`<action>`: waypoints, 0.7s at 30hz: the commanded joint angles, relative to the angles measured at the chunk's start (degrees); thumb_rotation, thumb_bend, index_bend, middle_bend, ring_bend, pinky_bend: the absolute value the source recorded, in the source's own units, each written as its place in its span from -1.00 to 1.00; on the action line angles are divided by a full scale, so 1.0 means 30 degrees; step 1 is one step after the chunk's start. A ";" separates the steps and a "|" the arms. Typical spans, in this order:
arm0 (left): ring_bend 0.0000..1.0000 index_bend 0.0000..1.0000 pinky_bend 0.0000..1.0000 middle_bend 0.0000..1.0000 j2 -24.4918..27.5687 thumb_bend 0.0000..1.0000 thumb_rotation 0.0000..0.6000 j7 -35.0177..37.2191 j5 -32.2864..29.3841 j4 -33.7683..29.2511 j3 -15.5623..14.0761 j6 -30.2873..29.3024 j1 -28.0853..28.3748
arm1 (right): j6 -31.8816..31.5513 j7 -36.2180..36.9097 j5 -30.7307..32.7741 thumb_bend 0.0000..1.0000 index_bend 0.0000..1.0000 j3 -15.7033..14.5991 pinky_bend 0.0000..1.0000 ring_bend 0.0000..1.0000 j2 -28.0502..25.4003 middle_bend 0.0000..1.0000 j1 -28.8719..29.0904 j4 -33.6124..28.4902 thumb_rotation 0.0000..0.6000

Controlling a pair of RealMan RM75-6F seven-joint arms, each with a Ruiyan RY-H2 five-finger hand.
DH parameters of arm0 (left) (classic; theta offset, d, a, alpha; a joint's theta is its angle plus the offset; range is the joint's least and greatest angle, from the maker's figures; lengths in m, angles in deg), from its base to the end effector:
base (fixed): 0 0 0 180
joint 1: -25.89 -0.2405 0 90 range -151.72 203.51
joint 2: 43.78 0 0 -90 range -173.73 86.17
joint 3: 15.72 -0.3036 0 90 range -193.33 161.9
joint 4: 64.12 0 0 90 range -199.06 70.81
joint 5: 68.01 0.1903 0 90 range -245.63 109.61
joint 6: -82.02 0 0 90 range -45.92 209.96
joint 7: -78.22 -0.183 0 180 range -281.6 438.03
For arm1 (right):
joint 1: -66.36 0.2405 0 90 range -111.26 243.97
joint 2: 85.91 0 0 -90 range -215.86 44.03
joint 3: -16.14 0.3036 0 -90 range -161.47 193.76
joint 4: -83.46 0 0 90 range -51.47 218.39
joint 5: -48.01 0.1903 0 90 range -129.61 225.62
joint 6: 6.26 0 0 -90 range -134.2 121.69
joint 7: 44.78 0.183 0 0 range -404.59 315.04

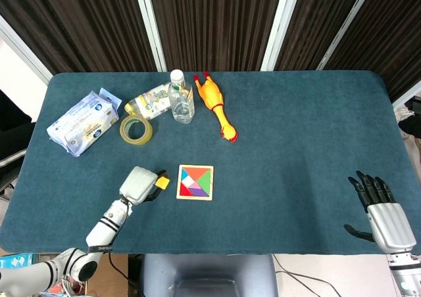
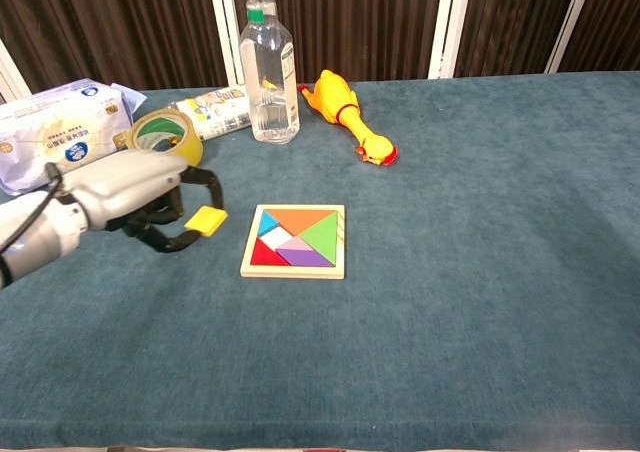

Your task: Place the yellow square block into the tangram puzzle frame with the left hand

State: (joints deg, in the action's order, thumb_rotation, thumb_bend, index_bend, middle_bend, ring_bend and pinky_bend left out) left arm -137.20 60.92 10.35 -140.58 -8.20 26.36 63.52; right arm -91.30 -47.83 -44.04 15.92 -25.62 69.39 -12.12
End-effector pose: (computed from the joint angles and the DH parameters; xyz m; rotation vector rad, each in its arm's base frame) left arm -0.1938 0.3807 -0.0395 -1.9775 -0.7835 -0.9138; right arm -0.3323 -0.1993 0.1996 1.5086 -0.8704 0.8548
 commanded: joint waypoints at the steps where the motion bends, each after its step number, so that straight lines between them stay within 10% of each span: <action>1: 1.00 0.27 1.00 1.00 -0.0751 -0.24 1.00 -0.1750 -0.0563 -0.0153 0.0441 0.0351 0.0843 | -0.0085 0.0301 -0.0148 -0.70 -1.00 -0.0069 -1.00 -1.00 -0.0103 -1.00 -0.0028 0.0026 1.00; 21: 1.00 0.24 1.00 1.00 -0.3628 -0.23 1.00 -0.4240 -0.1028 0.3381 0.0743 0.1612 0.3404 | -0.0168 0.2100 -0.0219 -0.70 -1.00 -0.0136 -1.00 -1.00 -0.0759 -1.00 -0.0027 0.0236 1.00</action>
State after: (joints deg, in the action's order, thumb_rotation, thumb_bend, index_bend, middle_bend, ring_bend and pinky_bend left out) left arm -147.89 48.03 7.30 -130.72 -5.93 30.95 73.46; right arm -91.77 -41.59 -44.73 15.49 -27.86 69.34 -11.43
